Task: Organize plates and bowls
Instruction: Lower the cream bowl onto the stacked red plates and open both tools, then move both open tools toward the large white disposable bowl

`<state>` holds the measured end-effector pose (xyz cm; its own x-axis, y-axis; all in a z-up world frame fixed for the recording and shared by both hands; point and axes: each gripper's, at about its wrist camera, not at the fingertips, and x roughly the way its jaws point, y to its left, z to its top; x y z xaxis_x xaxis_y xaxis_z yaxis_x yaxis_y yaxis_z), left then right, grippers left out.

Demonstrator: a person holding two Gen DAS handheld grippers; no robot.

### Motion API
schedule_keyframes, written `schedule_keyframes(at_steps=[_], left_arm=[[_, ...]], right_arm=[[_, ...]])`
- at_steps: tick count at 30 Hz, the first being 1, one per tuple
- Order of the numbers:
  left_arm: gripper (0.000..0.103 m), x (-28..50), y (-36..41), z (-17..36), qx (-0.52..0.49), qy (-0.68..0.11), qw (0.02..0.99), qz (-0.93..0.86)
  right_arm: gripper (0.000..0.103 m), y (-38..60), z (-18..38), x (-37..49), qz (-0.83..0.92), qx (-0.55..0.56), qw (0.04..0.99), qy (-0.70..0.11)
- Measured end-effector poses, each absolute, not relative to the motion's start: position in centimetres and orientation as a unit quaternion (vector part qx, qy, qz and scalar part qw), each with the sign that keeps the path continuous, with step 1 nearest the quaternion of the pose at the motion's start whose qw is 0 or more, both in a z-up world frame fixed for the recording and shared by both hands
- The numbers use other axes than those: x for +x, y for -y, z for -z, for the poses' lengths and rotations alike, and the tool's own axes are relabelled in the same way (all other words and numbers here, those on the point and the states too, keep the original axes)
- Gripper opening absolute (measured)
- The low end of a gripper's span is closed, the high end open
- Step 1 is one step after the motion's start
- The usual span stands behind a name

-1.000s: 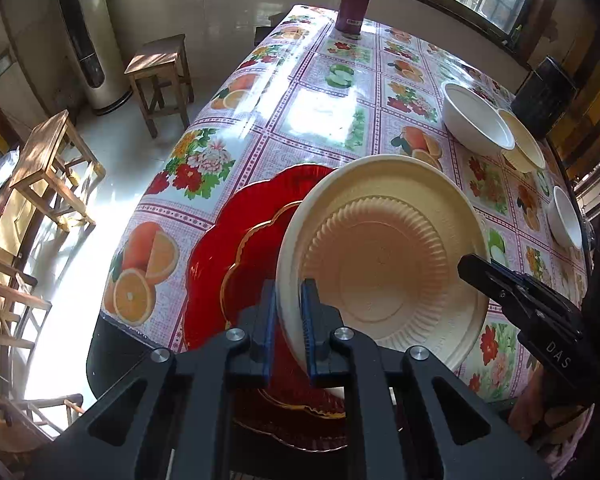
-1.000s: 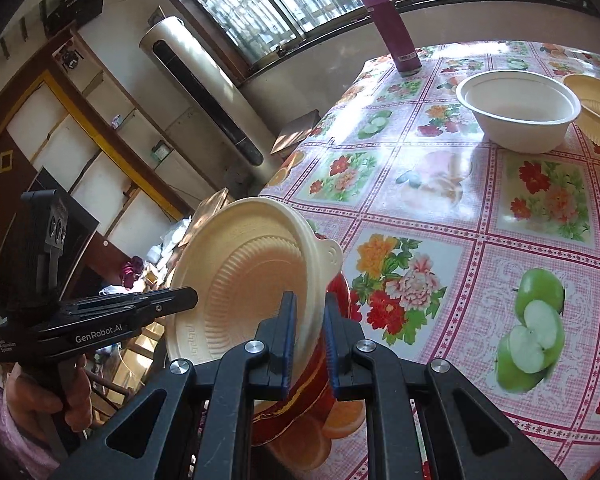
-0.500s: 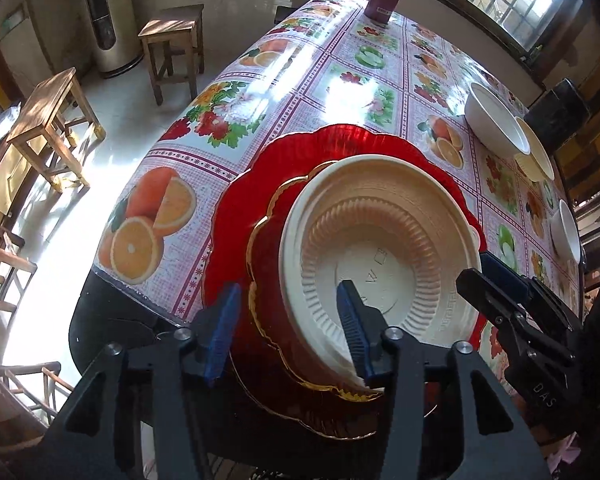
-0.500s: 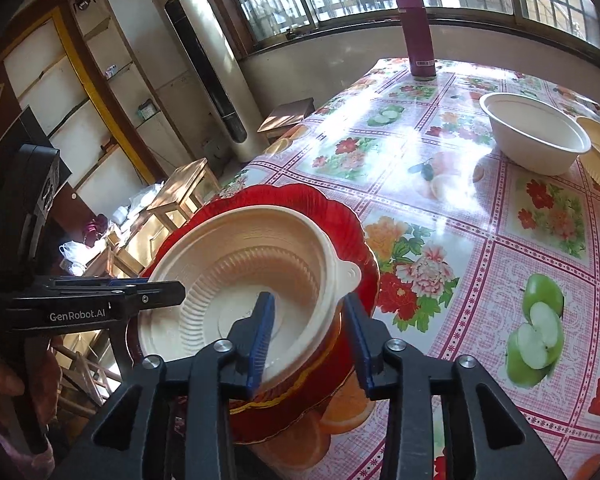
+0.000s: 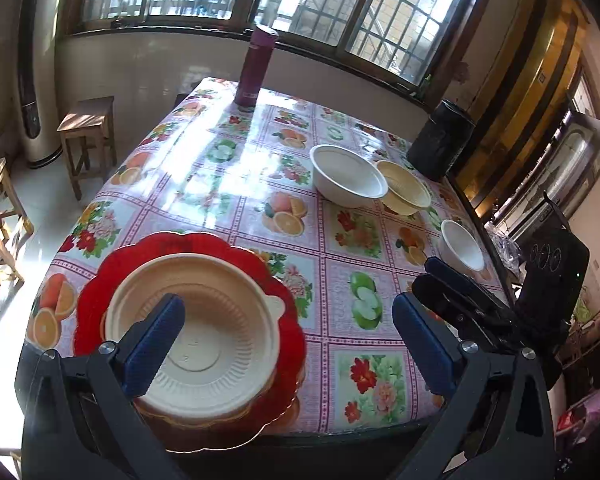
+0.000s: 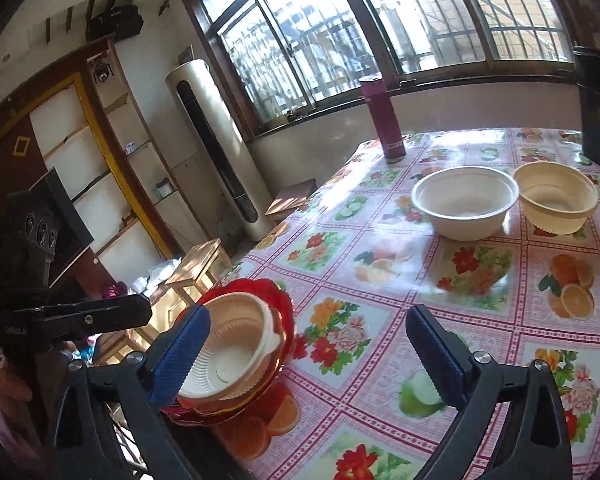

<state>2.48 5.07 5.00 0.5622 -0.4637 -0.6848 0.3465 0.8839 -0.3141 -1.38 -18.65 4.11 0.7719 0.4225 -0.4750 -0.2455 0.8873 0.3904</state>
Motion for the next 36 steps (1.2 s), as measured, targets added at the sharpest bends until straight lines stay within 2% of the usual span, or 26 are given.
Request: schedule_keyframes(at_steps=[14,25,30,36], left_arm=[[0.103,4.4,11.0,-4.6,-0.013,-0.426,0.852,0.303],[0.103,8.0,21.9,-5.7,0.019,-0.395,0.868,0.299],[0.103,9.0,26.5,-6.0,0.025,-0.384,0.873,0.299],[0.103,9.3,29.7,-2.5,0.031,-0.378,0.881,0.284]], right_arm=[[0.103,38.4,-4.6,-4.5,-0.015,0.210,0.950,-0.232],[0.103,45.8,-7.6,-3.1,0.081,0.147,0.966,-0.195],[0.103,50.0,-7.3,-2.6,0.063,0.217,0.960,-0.165],[0.103,51.7,-5.1,-1.8,0.035,0.260,0.944,-0.199]])
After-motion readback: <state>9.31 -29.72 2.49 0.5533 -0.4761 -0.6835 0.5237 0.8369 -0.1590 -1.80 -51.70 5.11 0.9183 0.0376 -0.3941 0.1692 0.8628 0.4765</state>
